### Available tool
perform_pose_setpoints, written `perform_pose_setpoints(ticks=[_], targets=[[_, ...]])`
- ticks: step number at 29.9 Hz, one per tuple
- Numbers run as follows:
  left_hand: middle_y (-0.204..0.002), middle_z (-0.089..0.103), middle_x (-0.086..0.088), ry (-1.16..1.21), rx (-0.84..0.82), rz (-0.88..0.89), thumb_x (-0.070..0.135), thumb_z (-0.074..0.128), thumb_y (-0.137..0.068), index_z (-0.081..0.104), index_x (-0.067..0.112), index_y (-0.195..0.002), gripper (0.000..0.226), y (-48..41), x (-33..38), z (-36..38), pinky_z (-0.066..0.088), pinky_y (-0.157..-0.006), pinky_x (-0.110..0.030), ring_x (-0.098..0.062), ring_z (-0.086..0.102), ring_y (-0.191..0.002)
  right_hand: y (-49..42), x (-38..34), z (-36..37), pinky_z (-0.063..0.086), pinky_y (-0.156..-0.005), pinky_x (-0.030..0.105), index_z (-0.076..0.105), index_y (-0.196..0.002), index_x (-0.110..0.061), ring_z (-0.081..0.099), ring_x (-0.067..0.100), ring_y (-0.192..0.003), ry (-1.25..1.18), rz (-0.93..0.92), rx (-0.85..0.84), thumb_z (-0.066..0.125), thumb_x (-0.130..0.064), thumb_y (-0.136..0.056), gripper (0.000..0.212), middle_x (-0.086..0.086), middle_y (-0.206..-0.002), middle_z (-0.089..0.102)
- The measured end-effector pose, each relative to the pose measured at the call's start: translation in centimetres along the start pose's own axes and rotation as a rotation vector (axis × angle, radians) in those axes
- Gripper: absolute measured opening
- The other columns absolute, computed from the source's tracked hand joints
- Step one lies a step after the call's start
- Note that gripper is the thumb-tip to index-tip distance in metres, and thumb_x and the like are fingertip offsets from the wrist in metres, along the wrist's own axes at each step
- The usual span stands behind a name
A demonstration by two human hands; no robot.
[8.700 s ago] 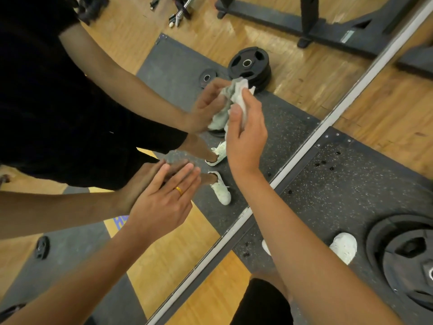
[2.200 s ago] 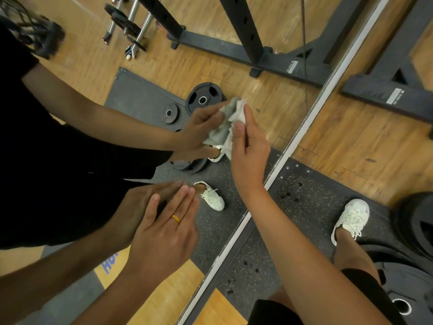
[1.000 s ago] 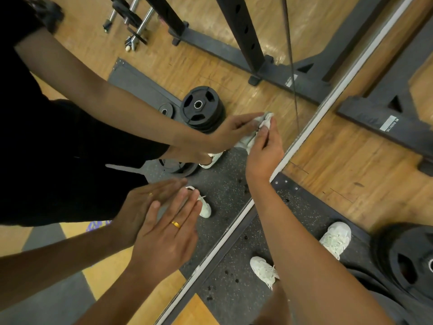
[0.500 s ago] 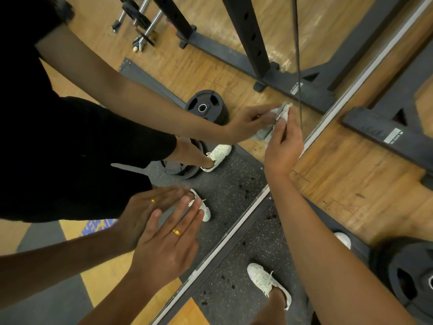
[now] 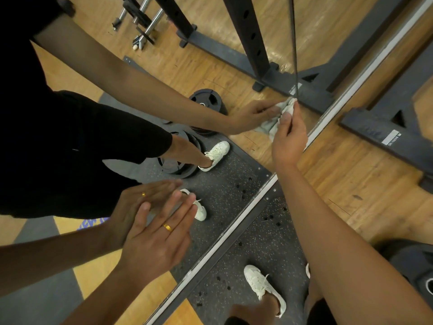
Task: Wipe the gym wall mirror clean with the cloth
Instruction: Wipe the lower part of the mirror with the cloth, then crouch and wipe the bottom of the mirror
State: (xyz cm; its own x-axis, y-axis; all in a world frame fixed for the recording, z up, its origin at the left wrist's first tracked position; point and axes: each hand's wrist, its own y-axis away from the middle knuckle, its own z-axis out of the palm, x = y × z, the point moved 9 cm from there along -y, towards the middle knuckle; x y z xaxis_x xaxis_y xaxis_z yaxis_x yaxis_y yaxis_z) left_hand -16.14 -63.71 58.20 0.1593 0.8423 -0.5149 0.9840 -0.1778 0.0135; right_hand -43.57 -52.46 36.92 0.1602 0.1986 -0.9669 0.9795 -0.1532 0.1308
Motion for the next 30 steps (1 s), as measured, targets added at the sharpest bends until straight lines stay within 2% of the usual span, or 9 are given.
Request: perform_pose_setpoints(ticks=[4,6,9,13,17,21,25,28,30], targets=[[-0.146,0.056,-0.007,-0.003,0.040,0.004,0.023,0.048,-0.102,0.071,0.009,-0.130,0.038,-0.1,0.1,-0.2,0.003,-0.126,-0.053,-0.025,0.044,-0.143,0.7,-1.2,-0.6,0.052,-0.102,0.044,0.047,-0.154,-0.024,0.061,0.017,-0.124,-0.008,-0.115,-0.037,0.037,-0.044,-0.107,0.052,0.001,-0.136,0.065],[-0.147,0.056,-0.008,0.008,0.055,0.007,0.023,0.049,-0.102,0.072,0.008,-0.128,0.038,-0.4,0.0,-0.3,0.005,-0.126,-0.054,-0.027,0.044,-0.143,1.6,-2.0,-0.8,0.053,-0.095,0.038,0.048,-0.153,-0.026,0.063,0.017,-0.113,0.015,-0.199,-0.048,0.041,-0.040,-0.108,0.048,-0.009,-0.118,0.067],[-0.147,0.055,-0.011,-0.010,0.098,0.023,0.024,0.050,-0.101,0.070,0.006,-0.130,0.040,0.1,0.2,0.0,0.008,-0.126,-0.056,-0.031,0.046,-0.144,3.6,-2.3,-1.1,0.045,-0.083,0.023,0.045,-0.153,-0.032,0.058,0.014,-0.096,0.012,-0.307,-0.048,0.044,-0.036,-0.109,0.044,-0.024,-0.094,0.051],[-0.149,0.054,-0.014,-0.022,0.150,-0.005,0.024,0.047,-0.102,0.065,0.003,-0.135,0.043,-0.3,0.0,-0.1,0.010,-0.125,-0.059,-0.032,0.047,-0.143,4.3,-1.6,-0.9,0.036,-0.075,0.005,0.045,-0.154,-0.032,0.050,0.004,-0.087,0.000,-0.351,-0.059,0.046,-0.035,-0.110,0.044,-0.002,-0.099,0.055],[-0.147,0.054,-0.009,0.220,0.343,-0.208,0.018,0.053,-0.097,0.068,0.003,-0.130,0.039,2.1,0.6,-0.2,0.009,-0.127,-0.053,-0.027,0.048,-0.143,4.7,-1.7,-0.8,0.037,-0.076,0.008,0.045,-0.155,-0.027,0.052,0.004,-0.092,0.009,-0.428,-0.060,0.046,-0.032,-0.110,0.045,0.003,-0.108,0.058],[-0.146,0.052,-0.009,0.246,0.489,-0.445,0.017,0.054,-0.096,0.065,0.003,-0.130,0.038,6.5,3.8,5.0,0.010,-0.126,-0.053,-0.017,0.034,-0.152,3.7,-2.0,-1.0,0.040,-0.097,0.011,0.047,-0.153,-0.014,0.057,0.007,-0.118,-0.039,-0.591,-0.021,0.050,-0.024,-0.109,0.045,0.004,-0.132,0.061],[-0.145,0.052,-0.017,0.209,0.636,-0.644,0.016,0.055,-0.097,0.061,-0.004,-0.133,0.041,9.3,6.6,11.0,0.019,-0.120,-0.066,-0.022,0.030,-0.154,3.0,-1.3,-1.6,0.034,-0.094,0.002,0.052,-0.147,-0.003,0.048,-0.016,-0.109,-0.076,-0.805,0.098,0.053,-0.016,-0.108,0.041,0.000,-0.122,0.057],[-0.157,0.044,-0.013,0.174,0.743,-0.685,0.013,0.057,-0.097,0.047,-0.002,-0.145,0.052,10.1,8.3,14.7,0.033,-0.099,-0.081,-0.026,0.028,-0.155,2.1,-1.2,-1.1,0.036,-0.086,0.005,0.054,-0.145,0.000,0.055,0.008,-0.096,-0.108,-0.957,0.112,0.052,-0.014,-0.108,0.039,0.016,-0.112,0.061],[-0.166,0.032,-0.005,0.123,0.810,-0.726,0.014,0.058,-0.098,0.041,0.000,-0.150,0.056,10.4,9.5,17.7,0.031,-0.103,-0.080,-0.028,0.026,-0.155,1.8,-0.5,-0.4,0.036,-0.082,0.005,0.055,-0.143,0.001,0.053,0.011,-0.090,-0.109,-1.033,0.131,0.051,-0.012,-0.108,0.038,0.020,-0.107,0.061]])
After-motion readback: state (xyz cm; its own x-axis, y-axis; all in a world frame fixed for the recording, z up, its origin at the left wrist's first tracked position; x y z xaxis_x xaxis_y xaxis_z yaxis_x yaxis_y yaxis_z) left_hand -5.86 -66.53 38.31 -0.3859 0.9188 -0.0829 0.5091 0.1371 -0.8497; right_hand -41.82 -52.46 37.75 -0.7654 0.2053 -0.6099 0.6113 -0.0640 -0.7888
